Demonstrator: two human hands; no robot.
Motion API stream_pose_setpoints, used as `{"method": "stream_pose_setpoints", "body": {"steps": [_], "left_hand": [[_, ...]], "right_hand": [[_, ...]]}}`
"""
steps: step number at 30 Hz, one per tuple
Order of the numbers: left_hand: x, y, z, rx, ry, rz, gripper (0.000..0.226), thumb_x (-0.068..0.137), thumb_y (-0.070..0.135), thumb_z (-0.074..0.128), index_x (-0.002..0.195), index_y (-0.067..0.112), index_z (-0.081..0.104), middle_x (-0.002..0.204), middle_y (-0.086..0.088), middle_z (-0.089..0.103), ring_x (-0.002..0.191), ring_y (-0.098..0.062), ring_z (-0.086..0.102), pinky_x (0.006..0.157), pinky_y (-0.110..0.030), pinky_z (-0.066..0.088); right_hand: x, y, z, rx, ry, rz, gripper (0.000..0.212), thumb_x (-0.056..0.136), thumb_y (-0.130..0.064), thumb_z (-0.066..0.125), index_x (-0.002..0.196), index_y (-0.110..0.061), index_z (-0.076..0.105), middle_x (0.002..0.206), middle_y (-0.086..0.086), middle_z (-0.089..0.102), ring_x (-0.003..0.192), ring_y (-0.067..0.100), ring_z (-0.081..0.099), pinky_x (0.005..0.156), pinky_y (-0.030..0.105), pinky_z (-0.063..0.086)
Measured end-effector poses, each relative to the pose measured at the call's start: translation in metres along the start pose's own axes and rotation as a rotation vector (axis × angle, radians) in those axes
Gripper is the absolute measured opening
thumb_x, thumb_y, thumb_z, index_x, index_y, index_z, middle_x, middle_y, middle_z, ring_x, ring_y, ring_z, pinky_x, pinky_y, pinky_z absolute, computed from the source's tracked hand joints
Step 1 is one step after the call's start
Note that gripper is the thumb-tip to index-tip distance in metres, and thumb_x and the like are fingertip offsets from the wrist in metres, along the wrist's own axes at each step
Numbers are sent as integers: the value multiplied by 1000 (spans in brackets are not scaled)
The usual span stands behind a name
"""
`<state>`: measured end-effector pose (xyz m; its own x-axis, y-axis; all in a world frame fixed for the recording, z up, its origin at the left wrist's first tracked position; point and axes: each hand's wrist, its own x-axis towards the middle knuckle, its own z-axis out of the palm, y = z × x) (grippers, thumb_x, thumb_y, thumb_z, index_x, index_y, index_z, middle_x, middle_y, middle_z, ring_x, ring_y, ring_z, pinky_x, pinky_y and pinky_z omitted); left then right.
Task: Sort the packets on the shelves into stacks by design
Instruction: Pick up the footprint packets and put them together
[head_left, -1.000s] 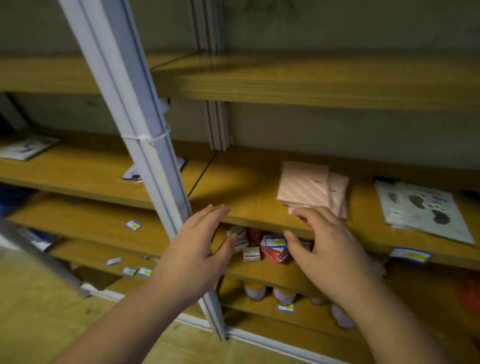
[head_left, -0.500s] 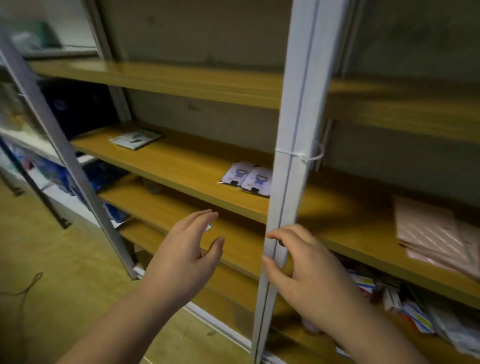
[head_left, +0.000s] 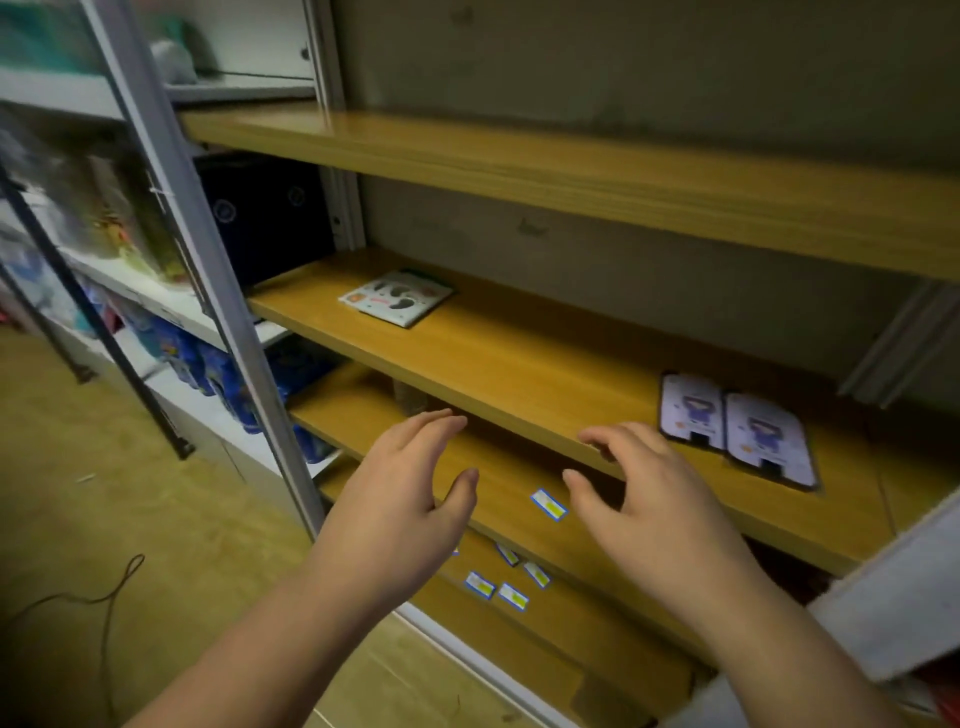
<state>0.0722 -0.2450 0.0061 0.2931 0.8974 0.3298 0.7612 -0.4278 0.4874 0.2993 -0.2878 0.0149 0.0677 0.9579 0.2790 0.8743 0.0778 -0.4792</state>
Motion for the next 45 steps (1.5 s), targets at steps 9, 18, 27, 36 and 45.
{"method": "stream_pose_setpoints", "body": {"steps": [9, 18, 27, 36, 45], "left_hand": [[82, -68, 12, 13, -24, -24, 58, 92, 57, 43, 147, 38, 40, 151, 20, 43, 138, 2, 33, 105, -17, 26], [161, -134, -1, 104, -53, -129, 59, 92, 56, 45, 148, 41, 37, 154, 20, 39, 140, -3, 34, 109, -27, 32], [260, -187, 21, 285, -174, -174, 65, 94, 61, 43, 151, 30, 33, 154, 1, 44, 137, -22, 42, 109, -40, 41], [346, -231, 32, 391, -303, -206, 97, 79, 81, 49, 150, 19, 31, 141, -20, 49, 128, -38, 46, 102, -44, 42], [334, -267, -19, -532, -280, -411, 26, 92, 26, 71, 107, 22, 51, 104, -5, 67, 84, -24, 71, 63, -35, 63]], "right_hand": [[97, -14, 51, -4, -35, -18, 42, 92, -48, 56, 131, -34, 53, 125, -19, 51, 115, 4, 48, 97, 30, 47], [220, -26, 89, 47, -66, -58, 43, 93, -48, 54, 134, -34, 51, 132, -15, 49, 120, 7, 46, 97, 30, 45], [251, -20, 109, 81, -92, 58, 41, 91, -45, 58, 131, -37, 54, 128, -20, 50, 116, 2, 48, 93, 23, 44], [248, -43, 122, -56, -72, 201, 44, 91, -51, 55, 133, -41, 50, 129, -24, 47, 119, -1, 43, 99, 27, 44], [255, -73, 149, -118, -40, 335, 45, 93, -51, 51, 135, -34, 52, 129, -15, 53, 117, 6, 49, 97, 31, 46]]}}
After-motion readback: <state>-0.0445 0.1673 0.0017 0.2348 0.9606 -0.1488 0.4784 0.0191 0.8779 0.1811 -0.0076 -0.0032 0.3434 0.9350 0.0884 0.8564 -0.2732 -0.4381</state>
